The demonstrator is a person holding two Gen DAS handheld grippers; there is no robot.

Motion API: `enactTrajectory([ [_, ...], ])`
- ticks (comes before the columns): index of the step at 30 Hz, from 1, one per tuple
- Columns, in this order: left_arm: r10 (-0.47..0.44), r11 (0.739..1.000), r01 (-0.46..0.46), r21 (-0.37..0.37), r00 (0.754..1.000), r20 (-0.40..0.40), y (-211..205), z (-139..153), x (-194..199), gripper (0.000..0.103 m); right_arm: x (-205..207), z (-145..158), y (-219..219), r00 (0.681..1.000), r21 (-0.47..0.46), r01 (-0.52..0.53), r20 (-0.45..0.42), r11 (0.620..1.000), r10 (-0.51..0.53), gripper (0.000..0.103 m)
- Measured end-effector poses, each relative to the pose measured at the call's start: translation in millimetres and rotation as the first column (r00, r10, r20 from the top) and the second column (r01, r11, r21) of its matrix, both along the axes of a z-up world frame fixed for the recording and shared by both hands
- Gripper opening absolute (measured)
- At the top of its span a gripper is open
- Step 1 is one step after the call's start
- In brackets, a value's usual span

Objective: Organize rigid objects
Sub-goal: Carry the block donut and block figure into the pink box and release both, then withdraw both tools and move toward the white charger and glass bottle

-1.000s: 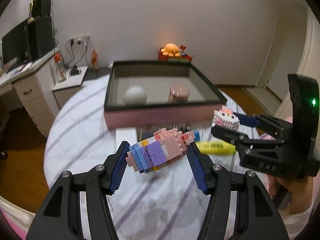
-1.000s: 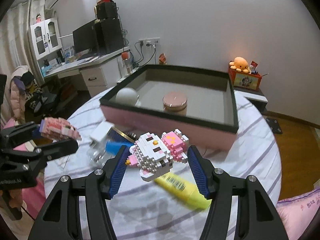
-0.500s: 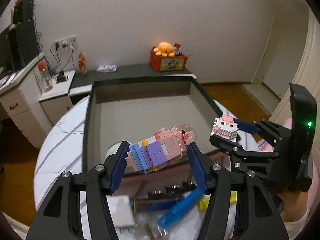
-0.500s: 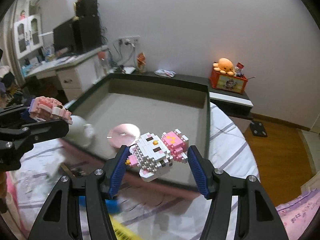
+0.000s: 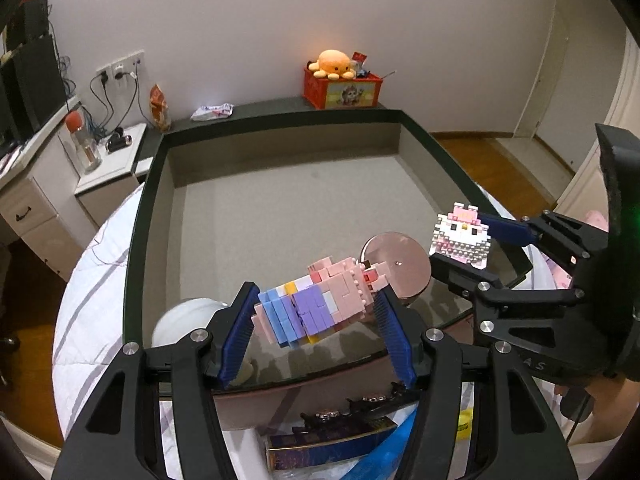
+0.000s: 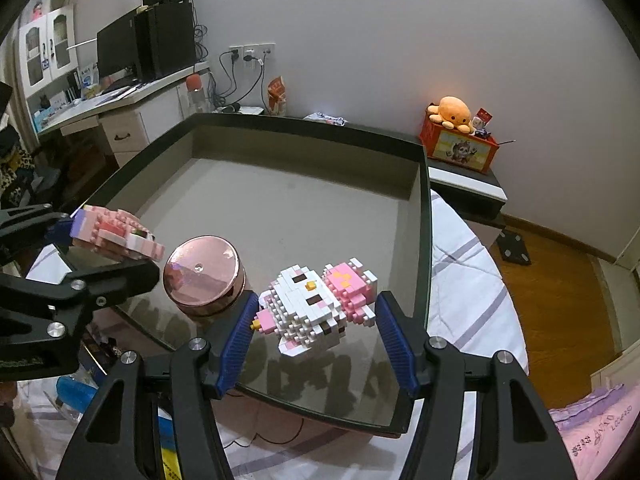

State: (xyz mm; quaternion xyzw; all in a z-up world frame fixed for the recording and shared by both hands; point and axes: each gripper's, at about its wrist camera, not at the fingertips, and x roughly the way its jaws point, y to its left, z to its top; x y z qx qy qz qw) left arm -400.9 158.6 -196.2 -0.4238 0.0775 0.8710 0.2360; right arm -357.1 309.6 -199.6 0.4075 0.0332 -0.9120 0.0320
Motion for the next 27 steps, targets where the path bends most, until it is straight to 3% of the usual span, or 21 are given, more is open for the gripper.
enactTrajectory([
  [3, 0.005, 1.0, -0.005, -0.002, 1.0, -0.001, -0.4, 0.2, 1.6, 0.076, -0.3, 0.5, 0.1, 1.0, -0.007, -0.001, 0.0, 1.0, 0.001, 0.065],
  [6, 0.016, 1.0, -0.016, 0.002, 0.999, -0.028, -5.0, 7.0, 8.0, 0.083, 2.6, 3.0, -4.3, 1.0, 0.006, 0.01, -0.016, 1.0, -0.01, 0.074],
  [7, 0.021, 1.0, -0.021, 0.009, 0.999, -0.03, -8.7, 9.9, 10.1, 0.083, 4.6, 4.2, -5.3, 1.0, 0.008, 0.019, -0.022, 1.0, -0.019, 0.081],
  [12, 0.052, 0.998, -0.049, 0.051, 0.996, -0.067, -31.7, 28.2, 26.3, 0.096, 15.0, 10.7, -2.8, 0.999, -0.014, 0.028, -0.039, 1.0, -0.029, 0.081],
  [22, 0.212, 0.971, -0.184, 0.154, 0.959, -0.19, -109.8, 70.3, 91.3, 0.103, 70.5, 47.4, 3.1, 0.985, -0.098, 0.052, -0.161, 0.994, -0.068, 0.087],
  [27, 0.283, 0.957, -0.259, 0.129, 0.929, -0.237, -134.0, 64.1, 132.1, 0.103, 105.6, 62.0, -5.9, 0.975, -0.113, 0.04, -0.214, 0.993, -0.063, 0.09],
])
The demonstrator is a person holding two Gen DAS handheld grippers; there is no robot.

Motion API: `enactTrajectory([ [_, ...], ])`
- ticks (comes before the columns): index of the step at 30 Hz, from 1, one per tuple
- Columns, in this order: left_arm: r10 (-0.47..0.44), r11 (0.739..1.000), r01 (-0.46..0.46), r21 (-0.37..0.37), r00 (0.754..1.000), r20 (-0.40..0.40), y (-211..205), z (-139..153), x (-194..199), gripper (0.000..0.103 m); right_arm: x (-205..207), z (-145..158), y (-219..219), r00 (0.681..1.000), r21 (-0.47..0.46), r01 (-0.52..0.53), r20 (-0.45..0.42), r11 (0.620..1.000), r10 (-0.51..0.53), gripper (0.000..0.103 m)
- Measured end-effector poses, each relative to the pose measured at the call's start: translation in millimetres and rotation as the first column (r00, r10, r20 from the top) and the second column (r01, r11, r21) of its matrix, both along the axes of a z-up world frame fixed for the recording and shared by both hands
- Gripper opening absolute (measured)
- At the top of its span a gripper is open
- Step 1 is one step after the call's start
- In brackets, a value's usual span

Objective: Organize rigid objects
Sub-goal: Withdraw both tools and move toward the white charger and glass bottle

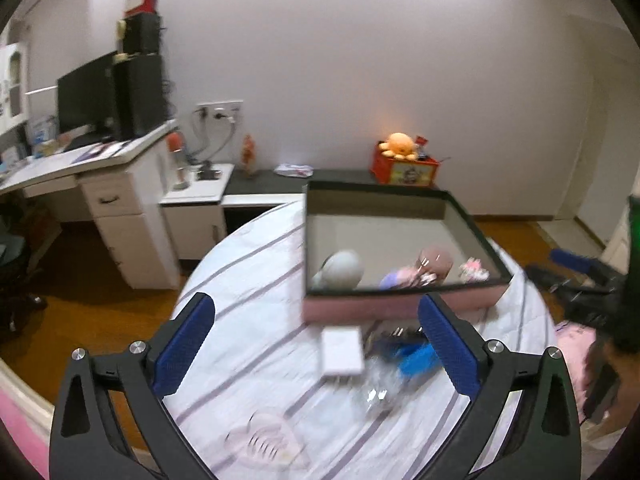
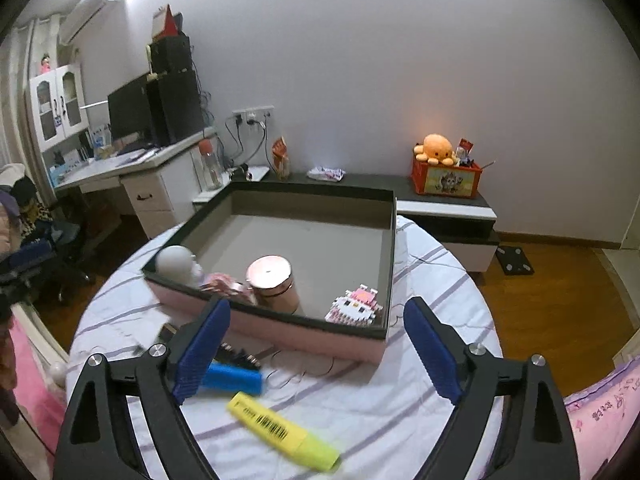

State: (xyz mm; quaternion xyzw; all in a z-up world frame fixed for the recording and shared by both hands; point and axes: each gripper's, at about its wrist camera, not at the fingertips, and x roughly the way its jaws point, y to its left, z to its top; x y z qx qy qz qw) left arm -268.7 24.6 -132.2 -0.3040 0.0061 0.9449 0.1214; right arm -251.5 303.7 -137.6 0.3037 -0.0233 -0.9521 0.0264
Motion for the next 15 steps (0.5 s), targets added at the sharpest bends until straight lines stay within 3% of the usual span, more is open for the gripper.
enactTrajectory([
  [7, 0.009, 1.0, -0.008, -0.016, 1.0, 0.028, -15.9, -14.9, 35.3, 0.103, 34.6, 0.5, -13.1, 0.999, 0.007, 0.038, -0.03, 0.999, -0.038, 0.091],
  [15, 0.001, 0.999, 0.003, -0.039, 0.997, 0.083, -20.3, -30.7, 43.0, 0.103, 48.2, -23.3, -43.9, 1.0, -0.027, -0.002, 0.028, 1.0, 0.003, 0.091],
])
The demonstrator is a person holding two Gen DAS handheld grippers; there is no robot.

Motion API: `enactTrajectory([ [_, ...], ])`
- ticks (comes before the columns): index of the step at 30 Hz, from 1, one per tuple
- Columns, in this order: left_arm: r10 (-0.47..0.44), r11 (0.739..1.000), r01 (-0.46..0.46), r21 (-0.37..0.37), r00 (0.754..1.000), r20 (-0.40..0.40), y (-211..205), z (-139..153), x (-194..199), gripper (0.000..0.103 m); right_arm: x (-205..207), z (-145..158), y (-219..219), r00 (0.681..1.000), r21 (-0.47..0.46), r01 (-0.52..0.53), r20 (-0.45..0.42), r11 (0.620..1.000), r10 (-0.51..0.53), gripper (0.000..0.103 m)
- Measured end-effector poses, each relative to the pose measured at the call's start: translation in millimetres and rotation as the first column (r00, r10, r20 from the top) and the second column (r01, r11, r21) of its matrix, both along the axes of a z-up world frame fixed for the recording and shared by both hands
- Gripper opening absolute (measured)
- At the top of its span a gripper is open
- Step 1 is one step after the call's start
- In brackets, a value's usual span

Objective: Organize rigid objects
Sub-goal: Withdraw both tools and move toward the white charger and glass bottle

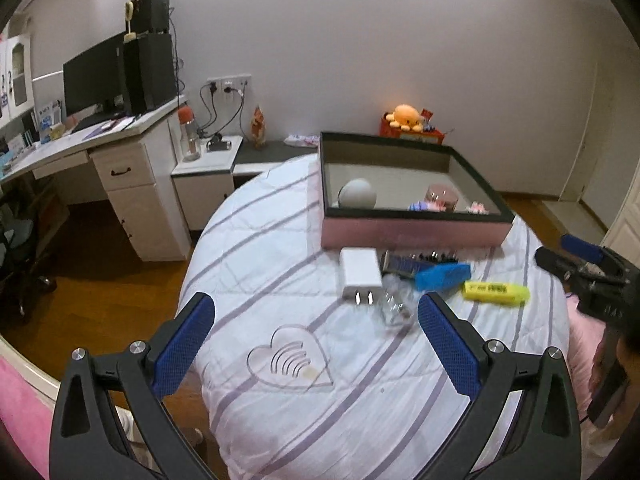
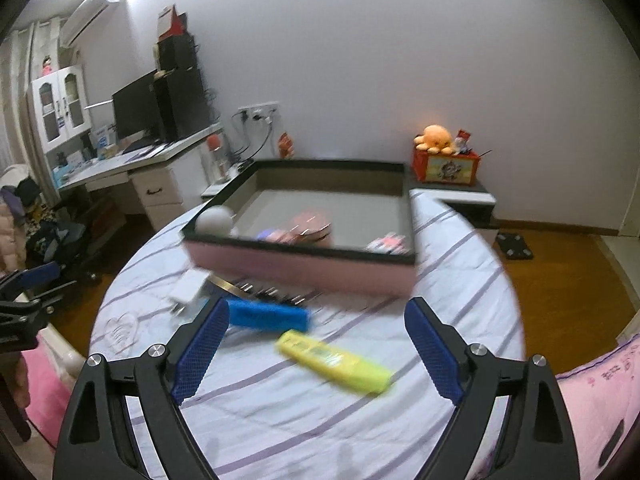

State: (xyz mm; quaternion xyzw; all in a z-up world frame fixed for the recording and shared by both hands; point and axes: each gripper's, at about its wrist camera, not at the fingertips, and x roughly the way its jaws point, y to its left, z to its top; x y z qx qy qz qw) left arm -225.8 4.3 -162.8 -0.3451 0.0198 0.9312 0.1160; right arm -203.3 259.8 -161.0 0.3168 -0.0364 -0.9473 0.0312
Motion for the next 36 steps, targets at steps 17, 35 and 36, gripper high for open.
enactTrajectory([
  [17, 0.075, 0.997, -0.075, -0.007, 0.995, 0.07, -31.0, -30.0, 1.5, 0.103, -24.8, -60.0, -83.2, 0.986, -0.102, -0.064, 0.148, 0.993, 0.079, 0.091],
  [35, 0.081, 0.997, -0.082, 0.0, 0.986, 0.146, -41.0, -50.4, -28.0, 0.103, -67.3, -82.6, -95.4, 0.955, -0.115, -0.109, 0.265, 0.987, 0.136, 0.052],
  [36, 0.077, 0.997, -0.077, -0.003, 0.986, 0.151, -36.9, -51.2, -30.3, 0.103, -65.5, -82.9, -93.7, 0.954, -0.107, -0.114, 0.265, 0.988, 0.139, 0.052],
])
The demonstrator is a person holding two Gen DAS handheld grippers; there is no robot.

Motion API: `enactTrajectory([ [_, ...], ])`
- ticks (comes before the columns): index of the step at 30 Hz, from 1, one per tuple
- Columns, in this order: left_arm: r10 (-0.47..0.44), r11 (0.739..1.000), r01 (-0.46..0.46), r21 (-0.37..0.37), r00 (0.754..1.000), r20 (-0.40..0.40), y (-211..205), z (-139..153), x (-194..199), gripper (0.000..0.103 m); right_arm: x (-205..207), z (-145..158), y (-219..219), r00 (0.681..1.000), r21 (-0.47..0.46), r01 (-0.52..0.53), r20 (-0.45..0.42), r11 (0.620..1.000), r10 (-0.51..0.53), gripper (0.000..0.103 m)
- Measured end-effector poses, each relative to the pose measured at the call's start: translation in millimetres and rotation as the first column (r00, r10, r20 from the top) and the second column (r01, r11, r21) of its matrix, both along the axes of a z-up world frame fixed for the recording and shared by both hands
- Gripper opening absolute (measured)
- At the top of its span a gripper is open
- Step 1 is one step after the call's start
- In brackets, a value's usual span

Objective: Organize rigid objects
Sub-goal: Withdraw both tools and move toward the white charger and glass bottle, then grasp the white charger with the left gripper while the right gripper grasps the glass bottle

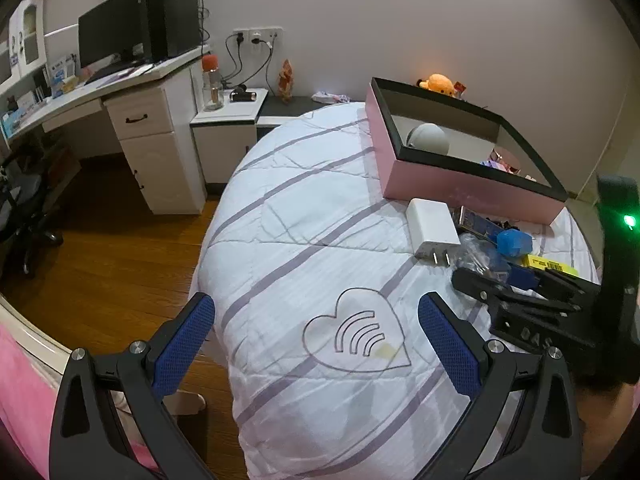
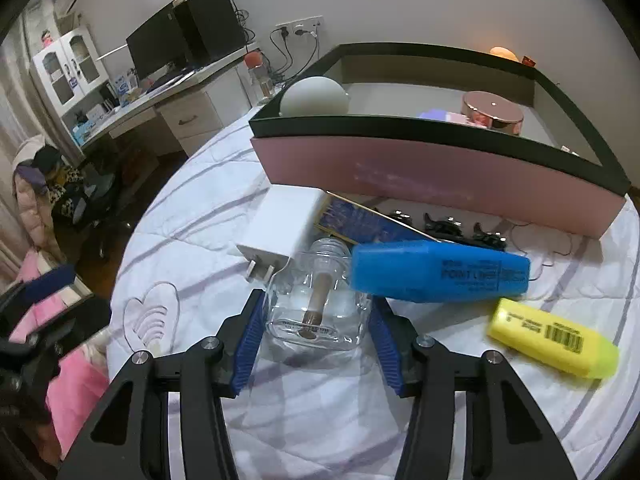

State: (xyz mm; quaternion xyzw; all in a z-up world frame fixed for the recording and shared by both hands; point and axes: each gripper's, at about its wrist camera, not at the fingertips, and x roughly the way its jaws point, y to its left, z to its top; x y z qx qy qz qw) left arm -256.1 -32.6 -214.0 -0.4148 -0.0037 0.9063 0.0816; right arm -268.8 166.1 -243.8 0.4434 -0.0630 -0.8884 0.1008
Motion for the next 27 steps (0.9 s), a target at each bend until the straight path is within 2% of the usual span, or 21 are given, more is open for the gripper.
enactTrajectory([
  [5, -0.032, 0.999, 0.032, -0.004, 0.999, 0.014, 22.8, -2.4, -7.2, 0.103, 19.2, -0.3, 17.5, 1.0, 0.032, -0.017, -0.006, 0.999, 0.017, 0.052],
  [9, -0.074, 0.997, 0.074, -0.009, 0.997, 0.023, 49.0, -5.6, -16.3, 0.103, 31.7, 0.4, 36.6, 1.0, 0.066, 0.009, -0.01, 0.998, -0.008, 0.052],
  [15, -0.098, 0.994, 0.101, -0.036, 0.993, 0.061, 85.2, -18.5, -38.6, 0.103, 40.9, 0.8, 60.7, 0.999, 0.052, 0.025, -0.025, 0.998, -0.024, 0.052],
  [20, -0.091, 0.993, 0.097, -0.072, 0.992, 0.086, 97.4, -28.0, -52.5, 0.103, 33.7, 0.0, 67.6, 0.999, 0.039, 0.02, -0.038, 0.999, -0.019, 0.052],
  [25, -0.083, 0.993, 0.09, -0.072, 0.992, 0.098, 101.6, -33.8, -66.1, 0.103, 29.5, 0.4, 69.1, 0.999, 0.028, 0.011, -0.049, 1.0, -0.009, 0.052],
  [27, -0.08, 0.993, 0.088, -0.074, 0.991, 0.105, 102.8, -36.3, -69.8, 0.099, 29.7, 0.4, 69.7, 0.999, 0.025, 0.008, -0.053, 1.0, -0.007, 0.052],
])
